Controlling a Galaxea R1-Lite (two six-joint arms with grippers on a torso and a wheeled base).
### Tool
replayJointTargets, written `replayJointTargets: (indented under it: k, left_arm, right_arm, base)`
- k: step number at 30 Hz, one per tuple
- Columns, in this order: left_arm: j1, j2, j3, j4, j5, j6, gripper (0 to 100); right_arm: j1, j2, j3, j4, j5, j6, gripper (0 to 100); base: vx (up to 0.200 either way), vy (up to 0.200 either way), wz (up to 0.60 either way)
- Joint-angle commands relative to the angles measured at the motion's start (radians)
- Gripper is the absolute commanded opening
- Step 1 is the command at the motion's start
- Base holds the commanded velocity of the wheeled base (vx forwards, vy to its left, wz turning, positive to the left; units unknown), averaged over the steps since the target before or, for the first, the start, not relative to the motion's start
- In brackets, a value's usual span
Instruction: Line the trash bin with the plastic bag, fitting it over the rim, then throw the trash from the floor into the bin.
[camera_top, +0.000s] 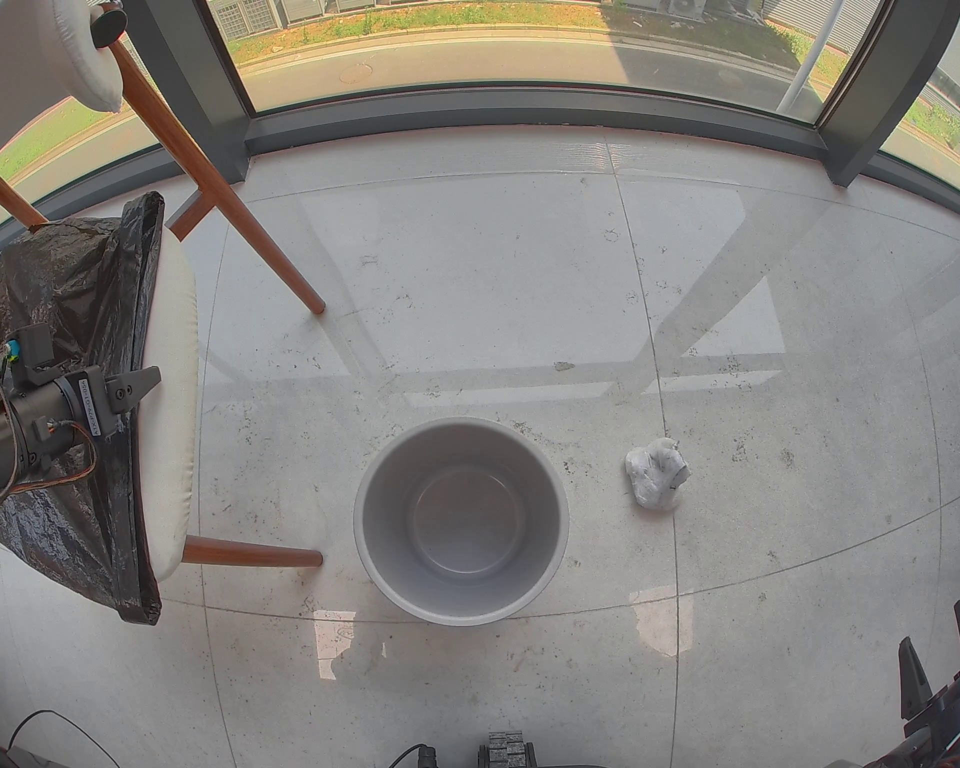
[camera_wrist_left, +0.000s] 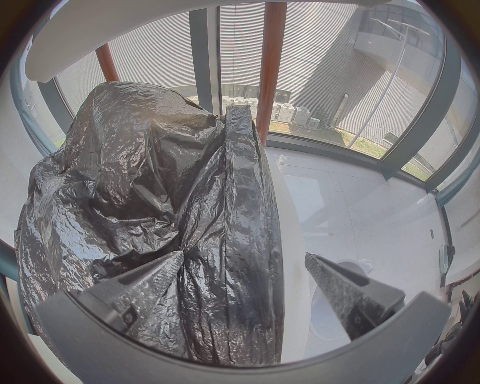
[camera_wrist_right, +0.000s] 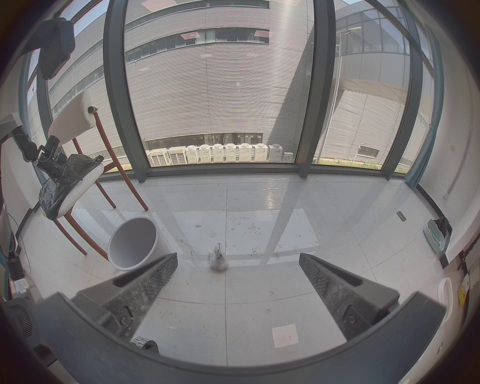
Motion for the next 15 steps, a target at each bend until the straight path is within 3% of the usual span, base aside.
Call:
replayJointTargets:
  k: [1,15]
  left_arm:
    - [0.001,0.016,0.001,-0.019,0.000,0.000,0]
    - [0.002,0.036,0.039,-0.071,0.001,-0.005,0]
  right_arm:
    - [0.000,-0.010,0.018,0.000,0.000,-0.001,100]
    - [0.000,-0.010,0.018,0.000,0.000,0.000,100]
  base:
    - [0.000,0.000,0.00]
    - [0.000,0.000,0.00]
